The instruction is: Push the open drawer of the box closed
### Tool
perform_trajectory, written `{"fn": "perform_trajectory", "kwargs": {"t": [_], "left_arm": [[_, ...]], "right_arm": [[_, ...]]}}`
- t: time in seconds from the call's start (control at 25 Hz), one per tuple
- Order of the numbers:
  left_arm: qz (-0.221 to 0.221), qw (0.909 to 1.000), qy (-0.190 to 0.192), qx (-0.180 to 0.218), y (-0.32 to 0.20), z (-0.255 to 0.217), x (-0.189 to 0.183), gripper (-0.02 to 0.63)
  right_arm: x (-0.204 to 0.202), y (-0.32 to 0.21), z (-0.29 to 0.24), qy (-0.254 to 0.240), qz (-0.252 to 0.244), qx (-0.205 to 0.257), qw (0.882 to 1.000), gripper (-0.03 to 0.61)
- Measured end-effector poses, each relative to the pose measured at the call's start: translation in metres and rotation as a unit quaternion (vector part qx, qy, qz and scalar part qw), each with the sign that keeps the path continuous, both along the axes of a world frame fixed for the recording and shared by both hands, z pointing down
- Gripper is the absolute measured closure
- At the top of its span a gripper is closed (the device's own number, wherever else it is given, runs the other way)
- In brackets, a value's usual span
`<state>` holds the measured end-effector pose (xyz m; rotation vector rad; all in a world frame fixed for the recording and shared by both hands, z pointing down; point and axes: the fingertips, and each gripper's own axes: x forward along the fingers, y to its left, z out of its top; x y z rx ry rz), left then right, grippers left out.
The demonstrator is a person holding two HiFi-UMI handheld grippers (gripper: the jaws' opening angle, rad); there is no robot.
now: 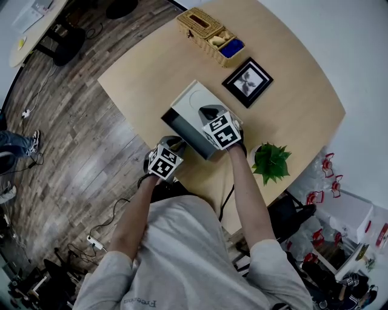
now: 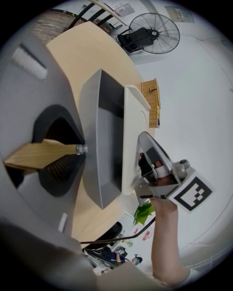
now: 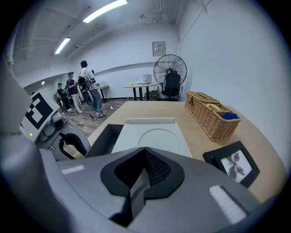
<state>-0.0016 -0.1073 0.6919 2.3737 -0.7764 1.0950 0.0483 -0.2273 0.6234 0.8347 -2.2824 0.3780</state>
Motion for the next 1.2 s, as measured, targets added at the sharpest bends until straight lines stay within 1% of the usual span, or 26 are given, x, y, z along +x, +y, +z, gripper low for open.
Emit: {"fn": "perform_trajectory", "kwargs": {"t": [0.08, 0.2, 0.36, 0.6, 1.2], "left_arm": [[0.0, 1.0, 0.0, 0.001, -0.001, 0.0, 0.002, 0.489], [0.0, 1.0, 0.001, 0.001, -0.003, 0.001, 0.005, 0.489], [0.002, 1.0, 0.001, 0.003, -0.006, 0.0, 0.006, 0.489], [0.017, 0.9998, -0.008, 0.006, -0.009, -0.001, 0.011, 0.489], [0.028, 0.9996, -0.005, 0.007, -0.02, -0.001, 0.023, 0.489]], "right_arm": [[0.002, 0.002, 0.003, 0.006, 0.001, -0.008, 1.0, 0.577], [0.001, 0.0, 0.0, 0.001, 0.001, 0.001, 1.0, 0.577], [0.003, 0.003, 0.005, 0.009, 0.0, -0.01, 1.0, 0.577], [0.003, 0.005, 0.006, 0.006, -0.001, -0.011, 1.0, 0.577], [0.002, 0.006, 0.012, 0.001, 0.001, -0.016, 1.0, 0.577]]}}
